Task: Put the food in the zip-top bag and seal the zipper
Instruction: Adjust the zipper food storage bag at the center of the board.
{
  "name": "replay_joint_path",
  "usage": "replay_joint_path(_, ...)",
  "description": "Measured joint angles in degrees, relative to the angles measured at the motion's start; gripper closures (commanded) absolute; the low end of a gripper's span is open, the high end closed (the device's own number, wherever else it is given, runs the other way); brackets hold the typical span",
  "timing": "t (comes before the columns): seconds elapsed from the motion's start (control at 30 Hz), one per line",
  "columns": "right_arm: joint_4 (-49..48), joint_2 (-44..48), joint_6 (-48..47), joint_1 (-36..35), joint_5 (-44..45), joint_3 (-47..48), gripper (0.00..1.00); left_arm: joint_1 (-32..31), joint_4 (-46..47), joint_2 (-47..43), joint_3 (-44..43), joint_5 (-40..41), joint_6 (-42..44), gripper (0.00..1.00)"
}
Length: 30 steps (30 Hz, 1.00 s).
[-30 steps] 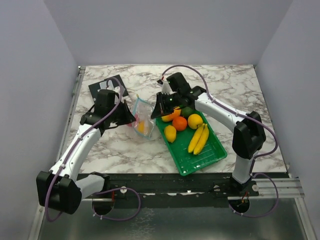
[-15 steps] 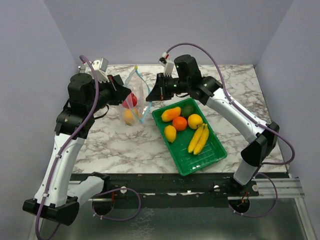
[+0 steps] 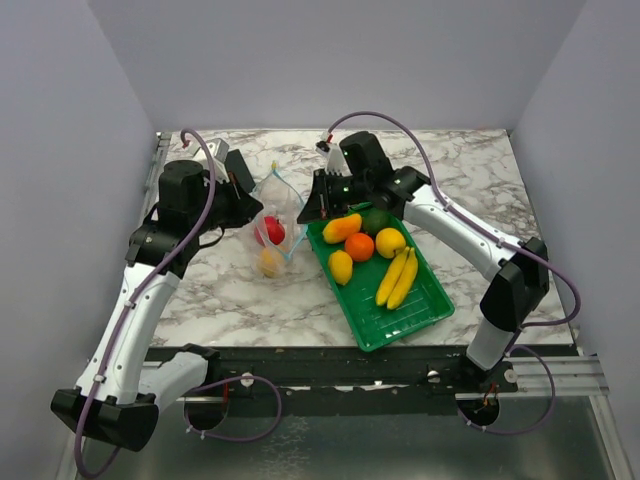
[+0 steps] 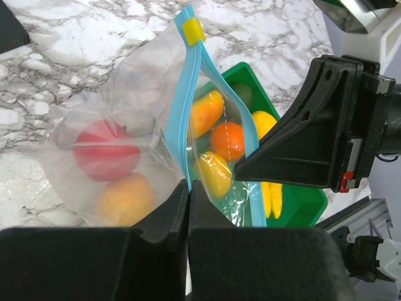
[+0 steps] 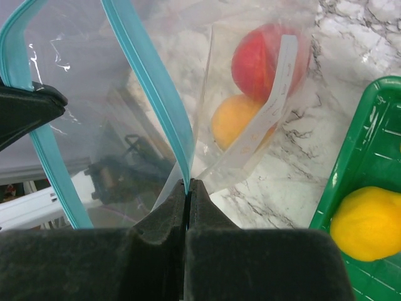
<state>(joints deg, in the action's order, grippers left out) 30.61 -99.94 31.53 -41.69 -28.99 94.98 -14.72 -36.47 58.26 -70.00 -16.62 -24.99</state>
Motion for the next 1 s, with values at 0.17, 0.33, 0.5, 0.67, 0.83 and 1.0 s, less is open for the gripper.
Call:
replay_joint_path(0.17,-0.4,0.0,0.2,0.0,1.8,-2.2,0.99,0.0,-0.2,-0.6,2.6,2.1,1.0,1.00)
replay_joint_path(0.33,-2.3,0.0,1.4,0.0,2.8,-2.3,0.99,0.0,-0.7,-0.6,2.6,5.7,2.5,1.00)
replay_joint_path(0.5,-6.6,-1.1,3.8,0.0,2.8,-2.7,0.99,0.0,-2.4,0.8,0.4,9.8,4.2,1.00)
replay_joint_path(0.67,-12.9,-2.3,7.9,0.0,4.0,-6.4,0.99,0.0,-2.3,3.8,-1.2,12.2,5.6,1.00)
replay_joint_path(0.83,-18.8,-3.7,12.5,0.0,4.7,-10.1,0.99,0.0,-2.1,7.3,-1.5,12.5,6.4,1.00)
replay_joint_path(1.0,-23.9,-3.8,15.2,0.0,5.5,-14.4,0.99,-0.1,-1.2,10.0,-1.6,12.4,6.5,1.00)
